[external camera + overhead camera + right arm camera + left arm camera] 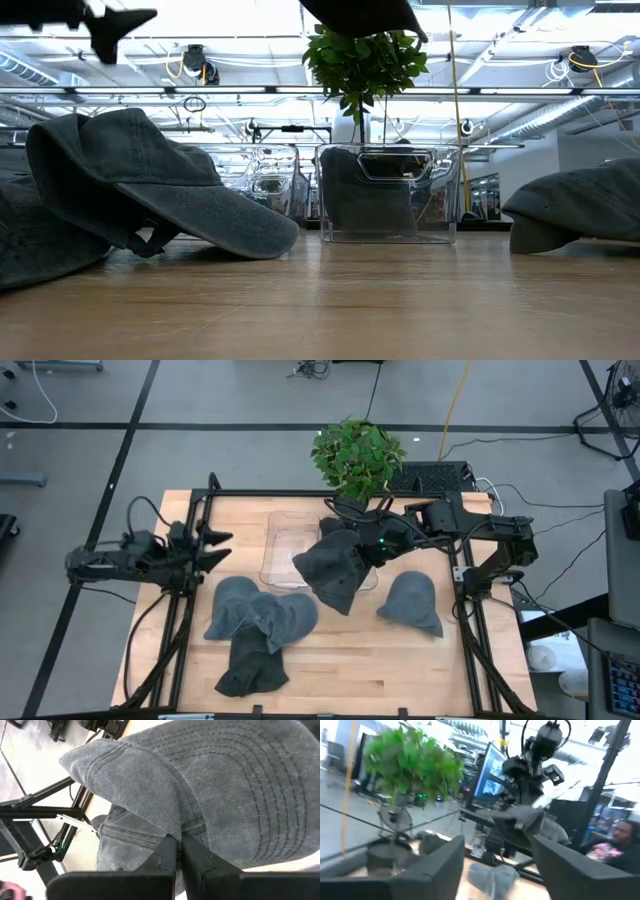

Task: Pick & Place hat
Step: Put the right black cap into the right transparent bin

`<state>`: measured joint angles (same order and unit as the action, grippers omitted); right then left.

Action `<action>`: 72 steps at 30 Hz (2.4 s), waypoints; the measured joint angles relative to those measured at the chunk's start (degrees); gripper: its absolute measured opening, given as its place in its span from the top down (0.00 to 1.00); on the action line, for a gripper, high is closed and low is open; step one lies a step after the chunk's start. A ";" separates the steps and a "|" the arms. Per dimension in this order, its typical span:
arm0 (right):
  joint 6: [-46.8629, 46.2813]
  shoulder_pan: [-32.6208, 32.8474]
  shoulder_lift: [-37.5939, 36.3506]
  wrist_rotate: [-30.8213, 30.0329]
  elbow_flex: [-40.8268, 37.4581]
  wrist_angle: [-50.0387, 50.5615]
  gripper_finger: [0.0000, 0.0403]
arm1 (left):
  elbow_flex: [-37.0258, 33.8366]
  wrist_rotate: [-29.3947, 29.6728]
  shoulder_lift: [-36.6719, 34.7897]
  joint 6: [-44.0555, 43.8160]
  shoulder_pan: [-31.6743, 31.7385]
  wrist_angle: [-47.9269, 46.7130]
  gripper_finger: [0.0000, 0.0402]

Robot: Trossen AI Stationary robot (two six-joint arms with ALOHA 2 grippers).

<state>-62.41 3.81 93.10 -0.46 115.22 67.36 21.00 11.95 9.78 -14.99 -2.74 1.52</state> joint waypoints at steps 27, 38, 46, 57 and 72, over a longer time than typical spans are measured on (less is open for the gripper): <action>21.68 7.70 -5.86 -28.81 -0.04 -29.02 1.00 | 48.87 -2.02 39.83 -6.57 0.00 -21.10 0.38; 32.89 10.96 -7.02 -38.82 0.00 -37.94 1.00 | 49.06 -9.53 47.22 -6.83 -1.70 -11.65 0.36; 36.61 11.37 -7.02 -41.56 -0.04 -40.59 1.00 | 49.07 -8.38 50.88 -2.46 -3.78 -1.68 0.41; 38.05 11.69 -5.94 -41.54 -0.09 -43.26 1.00 | 49.06 -7.39 54.72 -3.11 -4.31 4.36 0.41; 38.27 12.44 -5.24 -43.22 -0.07 -42.07 1.00 | 49.06 -7.30 59.26 -3.70 -8.42 10.65 0.44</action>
<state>-24.14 16.25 87.86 -43.68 115.15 25.29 70.06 4.64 69.04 -18.68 -11.17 12.17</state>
